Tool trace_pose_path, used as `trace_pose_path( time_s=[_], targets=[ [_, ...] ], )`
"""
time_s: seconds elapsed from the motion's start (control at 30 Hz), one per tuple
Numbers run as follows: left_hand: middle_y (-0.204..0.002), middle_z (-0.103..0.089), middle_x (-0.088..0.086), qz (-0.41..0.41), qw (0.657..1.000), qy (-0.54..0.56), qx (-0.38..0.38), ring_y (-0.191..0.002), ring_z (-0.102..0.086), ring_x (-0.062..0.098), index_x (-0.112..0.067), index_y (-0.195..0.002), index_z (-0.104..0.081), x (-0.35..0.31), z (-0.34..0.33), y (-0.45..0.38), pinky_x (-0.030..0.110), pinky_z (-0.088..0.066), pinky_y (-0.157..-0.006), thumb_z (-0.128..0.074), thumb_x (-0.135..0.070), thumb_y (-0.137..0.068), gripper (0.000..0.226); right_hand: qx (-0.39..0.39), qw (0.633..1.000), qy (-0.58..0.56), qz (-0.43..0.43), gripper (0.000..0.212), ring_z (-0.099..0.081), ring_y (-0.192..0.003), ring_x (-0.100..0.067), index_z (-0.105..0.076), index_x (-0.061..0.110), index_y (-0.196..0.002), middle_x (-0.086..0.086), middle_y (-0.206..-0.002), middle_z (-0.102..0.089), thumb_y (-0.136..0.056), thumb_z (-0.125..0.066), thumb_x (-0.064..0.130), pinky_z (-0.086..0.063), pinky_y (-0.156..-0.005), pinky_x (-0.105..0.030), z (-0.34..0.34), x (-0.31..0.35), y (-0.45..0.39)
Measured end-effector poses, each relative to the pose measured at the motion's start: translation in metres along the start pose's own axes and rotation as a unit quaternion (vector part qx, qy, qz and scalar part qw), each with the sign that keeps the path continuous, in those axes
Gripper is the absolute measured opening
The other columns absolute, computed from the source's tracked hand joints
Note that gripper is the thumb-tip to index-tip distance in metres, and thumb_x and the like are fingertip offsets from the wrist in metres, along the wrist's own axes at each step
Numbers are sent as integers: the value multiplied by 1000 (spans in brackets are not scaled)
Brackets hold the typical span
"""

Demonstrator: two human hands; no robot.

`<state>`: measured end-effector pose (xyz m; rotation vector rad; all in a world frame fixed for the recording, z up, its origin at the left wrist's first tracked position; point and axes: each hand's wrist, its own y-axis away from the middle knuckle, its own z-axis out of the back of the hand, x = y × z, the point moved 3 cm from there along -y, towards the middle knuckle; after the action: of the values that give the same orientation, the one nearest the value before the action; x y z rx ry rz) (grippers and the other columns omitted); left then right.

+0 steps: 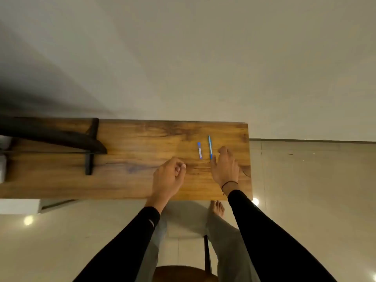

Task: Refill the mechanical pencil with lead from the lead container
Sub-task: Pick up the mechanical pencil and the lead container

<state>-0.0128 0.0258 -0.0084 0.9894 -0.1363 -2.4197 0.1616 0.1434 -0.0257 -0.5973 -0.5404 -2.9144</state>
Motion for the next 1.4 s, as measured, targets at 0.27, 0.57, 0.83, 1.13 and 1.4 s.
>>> trace_pose_path(
  time_s=[0.27, 0.57, 0.83, 1.13, 1.4],
  targets=[
    [-86, -76, -12, -40, 986, 159, -30, -80, -73, 9, -21, -98, -73, 55, -83, -54, 39, -63, -74, -65, -32, -104, 15, -57, 998, -10, -8, 15, -64, -92, -32, -58, 10, -107, -10, -104, -65, -100, -64, 22, -44, -67, -36, -90, -39, -62],
    [-99, -79, -19, -86, 952, 293, -5, -89, -77, 7, -25, -113, -78, 58, -129, -60, 28, -65, -72, -68, -30, -101, 16, -78, 964, -253, 19, 10, -69, -64, -6, -69, 19, -88, 13, -73, -70, -89, -80, 18, -53, -58, -17, -118, -45, -49],
    [-99, -75, -13, -150, 965, 213, -15, -91, -71, 8, -34, -106, -73, 66, -126, -75, 25, -56, -75, -63, -34, -106, 10, -58, 921, -365, 123, 6, -75, -74, -6, -76, 19, -93, 9, -82, -76, -91, -79, 15, -60, -64, -20, -140, -31, -20],
    [-85, -78, -6, -204, 973, 105, -21, -75, -73, 22, -29, -116, -77, 65, -106, -47, 48, -60, -71, -57, -37, -110, 22, -40, 840, -530, 106, 16, -75, -73, -26, -68, -3, -114, -20, -90, -77, -101, -69, 7, -65, -62, -37, -94, -41, -5],
    [-87, -73, -17, -195, 980, 46, -17, -83, -69, 13, -29, -112, -79, 65, -95, -55, 40, -56, -76, -60, -36, -110, 20, -86, 884, -431, 157, 8, -77, -65, -18, -71, 4, -95, -2, -75, -77, -100, -72, 11, -66, -60, -34, -84, -38, -22]
  ],
)
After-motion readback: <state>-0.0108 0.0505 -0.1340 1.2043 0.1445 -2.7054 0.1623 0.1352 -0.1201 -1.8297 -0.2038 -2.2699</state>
